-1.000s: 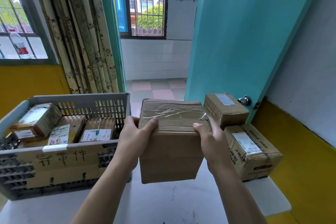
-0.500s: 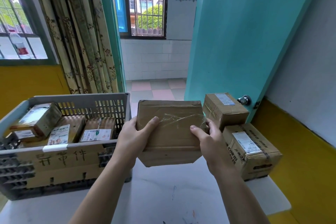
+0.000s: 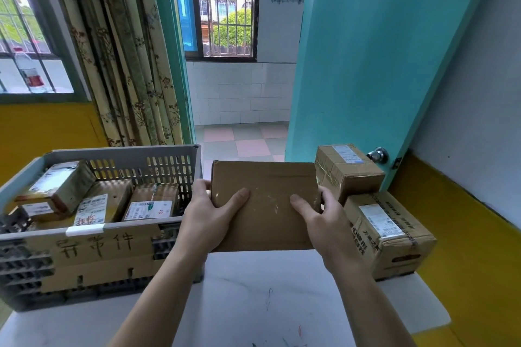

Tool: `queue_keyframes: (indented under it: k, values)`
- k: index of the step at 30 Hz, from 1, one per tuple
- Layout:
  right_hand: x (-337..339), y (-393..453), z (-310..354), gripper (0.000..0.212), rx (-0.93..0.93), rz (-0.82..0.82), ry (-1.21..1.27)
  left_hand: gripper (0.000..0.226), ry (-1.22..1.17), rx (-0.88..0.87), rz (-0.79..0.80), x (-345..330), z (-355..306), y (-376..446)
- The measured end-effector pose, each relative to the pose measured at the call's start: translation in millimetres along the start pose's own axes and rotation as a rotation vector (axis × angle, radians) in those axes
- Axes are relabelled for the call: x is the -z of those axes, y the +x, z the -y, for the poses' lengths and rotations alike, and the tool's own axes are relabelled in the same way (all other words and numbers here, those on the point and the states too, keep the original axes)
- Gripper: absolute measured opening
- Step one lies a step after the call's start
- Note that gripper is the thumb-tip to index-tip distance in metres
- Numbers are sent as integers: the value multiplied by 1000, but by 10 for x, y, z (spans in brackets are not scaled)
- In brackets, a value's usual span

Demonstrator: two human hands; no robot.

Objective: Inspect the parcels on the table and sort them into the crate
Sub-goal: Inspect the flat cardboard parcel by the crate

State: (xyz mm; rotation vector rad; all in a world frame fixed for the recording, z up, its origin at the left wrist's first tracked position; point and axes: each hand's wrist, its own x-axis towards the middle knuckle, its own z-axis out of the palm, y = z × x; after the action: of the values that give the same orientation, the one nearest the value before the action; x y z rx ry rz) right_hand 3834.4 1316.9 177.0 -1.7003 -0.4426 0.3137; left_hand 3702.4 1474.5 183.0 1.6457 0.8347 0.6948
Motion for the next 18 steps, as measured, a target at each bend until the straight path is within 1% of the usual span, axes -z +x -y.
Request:
queue_keyframes:
  k: [4,6,8,9,11,13,15,16,18]
  values:
    - [17,31,55,43,2,-27,-59,50,3,-37,-21,-17,26,-28]
    - [6,43,33,51,57,-52,-143,50,-9,-57,-7,-21,29,-43]
    - [6,31,-2,56,102,-62,-162,53,-7,-68,16,-21,22,-51]
    - [4,15,-23,58,120,-58,-160,50,8,-76,23,-11,26,-45]
    - [-1,-22,-38,60,156,-51,-172,38,47,-82,25,12,9,-31]
    - [-4,-44,-42,61,177,-40,-189,28,79,-91,-2,34,10,-16]
    - [1,-57,1,62,136,-17,-168,17,84,-113,-24,42,18,-35]
    - [2,-59,29,62,100,-8,-151,17,91,-128,-31,39,34,-47]
    - [15,-58,68,64,65,-20,-144,27,111,-158,-39,28,62,-60]
